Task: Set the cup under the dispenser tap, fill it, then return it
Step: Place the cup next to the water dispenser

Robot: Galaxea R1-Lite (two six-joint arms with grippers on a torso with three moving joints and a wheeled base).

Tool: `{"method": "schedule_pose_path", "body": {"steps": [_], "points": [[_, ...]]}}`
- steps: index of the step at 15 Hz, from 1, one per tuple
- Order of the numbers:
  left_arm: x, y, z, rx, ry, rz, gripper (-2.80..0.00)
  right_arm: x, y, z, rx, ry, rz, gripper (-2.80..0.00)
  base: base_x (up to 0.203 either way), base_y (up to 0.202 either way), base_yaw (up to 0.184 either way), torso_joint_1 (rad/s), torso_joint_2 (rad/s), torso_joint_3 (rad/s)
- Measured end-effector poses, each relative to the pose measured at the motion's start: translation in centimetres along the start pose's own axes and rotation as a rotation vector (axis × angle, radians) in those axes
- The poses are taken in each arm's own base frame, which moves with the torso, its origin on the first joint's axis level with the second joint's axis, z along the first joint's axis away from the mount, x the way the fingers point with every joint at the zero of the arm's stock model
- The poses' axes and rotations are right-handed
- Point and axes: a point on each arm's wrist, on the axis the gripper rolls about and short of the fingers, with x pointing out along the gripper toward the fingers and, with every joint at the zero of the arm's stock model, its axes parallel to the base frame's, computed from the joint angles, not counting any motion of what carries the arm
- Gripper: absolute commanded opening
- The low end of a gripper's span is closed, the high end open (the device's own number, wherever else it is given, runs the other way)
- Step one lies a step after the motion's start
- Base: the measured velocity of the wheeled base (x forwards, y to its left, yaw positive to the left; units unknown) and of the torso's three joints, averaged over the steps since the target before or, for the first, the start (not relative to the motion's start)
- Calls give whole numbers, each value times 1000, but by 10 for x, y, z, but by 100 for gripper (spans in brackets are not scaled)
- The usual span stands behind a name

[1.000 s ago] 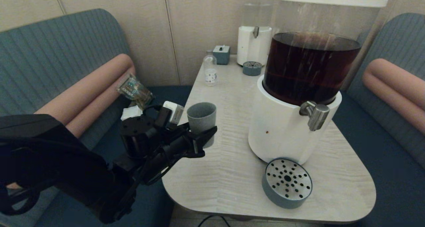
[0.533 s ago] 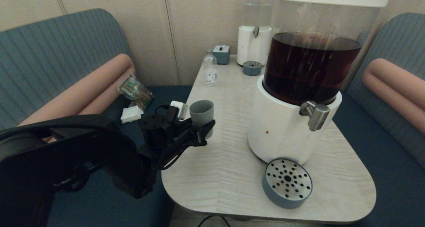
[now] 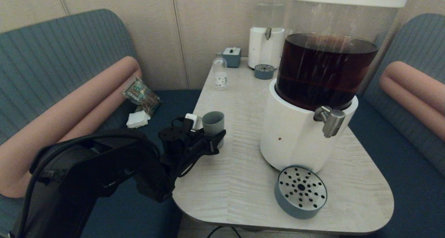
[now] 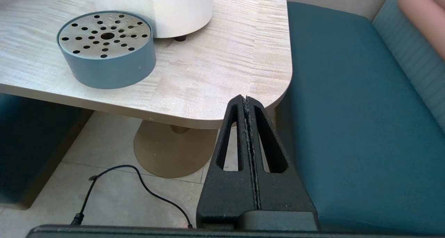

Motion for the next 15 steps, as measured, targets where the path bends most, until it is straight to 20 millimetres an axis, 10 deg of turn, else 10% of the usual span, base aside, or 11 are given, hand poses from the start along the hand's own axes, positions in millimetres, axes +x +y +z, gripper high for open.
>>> {"method": "schedule_pose_path", "body": {"steps": [15], "points": [[0, 3, -10, -14, 23, 21, -280, 0, 0, 0, 0, 0, 2, -280, 0, 0, 0, 0, 0, 0]]}}
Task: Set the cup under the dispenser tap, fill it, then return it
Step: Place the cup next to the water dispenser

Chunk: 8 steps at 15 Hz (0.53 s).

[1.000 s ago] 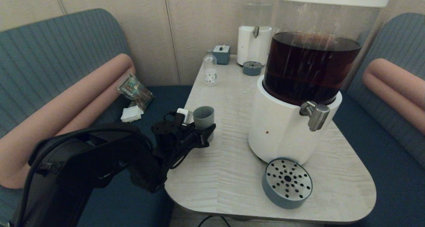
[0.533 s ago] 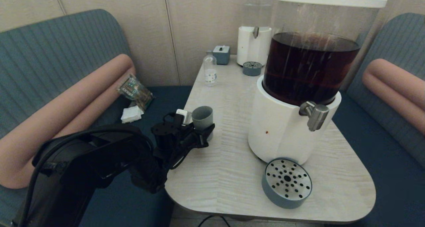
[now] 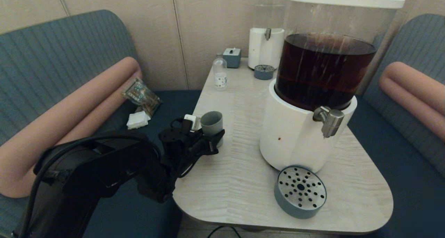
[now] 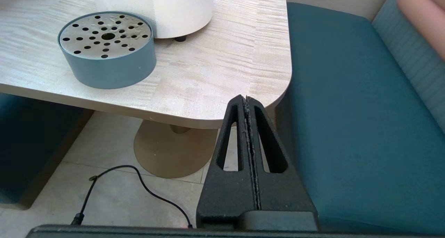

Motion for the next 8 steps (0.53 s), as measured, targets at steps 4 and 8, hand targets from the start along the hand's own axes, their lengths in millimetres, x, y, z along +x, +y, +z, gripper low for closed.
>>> {"method": "schedule_pose_path", "body": {"steps": [4, 8], "points": [[1, 0, 0, -1, -1, 1, -280, 0, 0, 0, 0, 0, 0, -280, 0, 0, 0, 0, 0, 0], [1, 0, -3, -7, 12, 1, 0, 0, 0, 0, 0, 0, 0, -280, 0, 0, 0, 0, 0, 0]]}}
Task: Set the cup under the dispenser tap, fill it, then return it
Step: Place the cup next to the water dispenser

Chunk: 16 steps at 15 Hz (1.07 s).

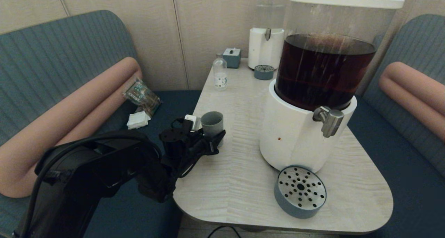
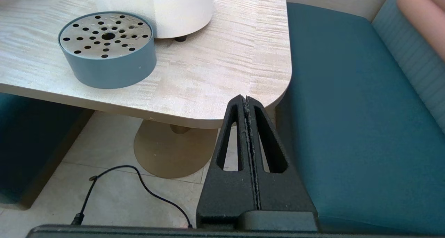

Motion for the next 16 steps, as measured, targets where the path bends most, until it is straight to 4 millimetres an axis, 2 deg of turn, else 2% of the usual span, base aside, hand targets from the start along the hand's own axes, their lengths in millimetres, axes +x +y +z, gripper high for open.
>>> {"method": "schedule_pose_path", "body": {"steps": [4, 7, 10, 16], "points": [[-3, -1, -4, -4, 7, -5, 0, 0, 0, 0, 0, 0, 0, -280, 0, 0, 0, 0, 0, 0], [-15, -2, -6, -7, 41, -2, 0, 0, 0, 0, 0, 0, -1, -280, 0, 0, 0, 0, 0, 0], [-36, -7, 0, -9, 81, -3, 0, 0, 0, 0, 0, 0, -1, -280, 0, 0, 0, 0, 0, 0], [-100, -22, 38, -9, 122, -12, 0, 0, 0, 0, 0, 0, -1, -280, 0, 0, 0, 0, 0, 0]]}}
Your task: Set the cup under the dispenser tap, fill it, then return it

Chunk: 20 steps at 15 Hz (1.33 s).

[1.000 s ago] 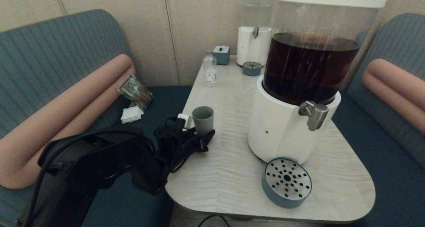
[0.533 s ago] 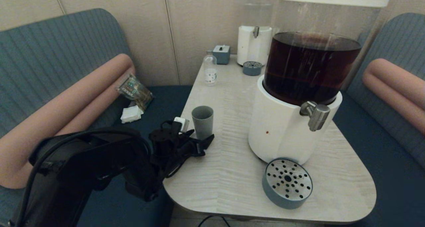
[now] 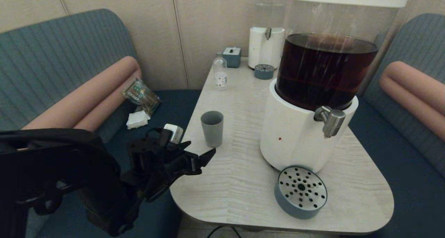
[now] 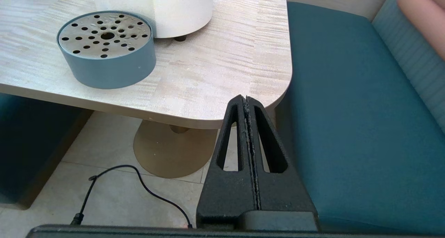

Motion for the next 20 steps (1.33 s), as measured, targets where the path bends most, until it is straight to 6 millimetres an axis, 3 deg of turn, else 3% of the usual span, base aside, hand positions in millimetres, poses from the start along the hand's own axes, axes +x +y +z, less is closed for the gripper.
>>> {"method": "schedule_pose_path", "body": {"steps": [3, 10, 11, 20], "points": [[-37, -11, 22, 4, -29, -15, 0, 0, 0, 0, 0, 0, 1, -280, 0, 0, 0, 0, 0, 0], [-144, -29, 72, -18, -223, 58, 0, 0, 0, 0, 0, 0, 0, -280, 0, 0, 0, 0, 0, 0], [-157, -30, 77, -34, -258, 85, -280, 0, 0, 0, 0, 0, 0, -280, 0, 0, 0, 0, 0, 0], [-262, -17, 106, 11, -628, 362, -280, 0, 0, 0, 0, 0, 0, -280, 0, 0, 0, 0, 0, 0]]}}
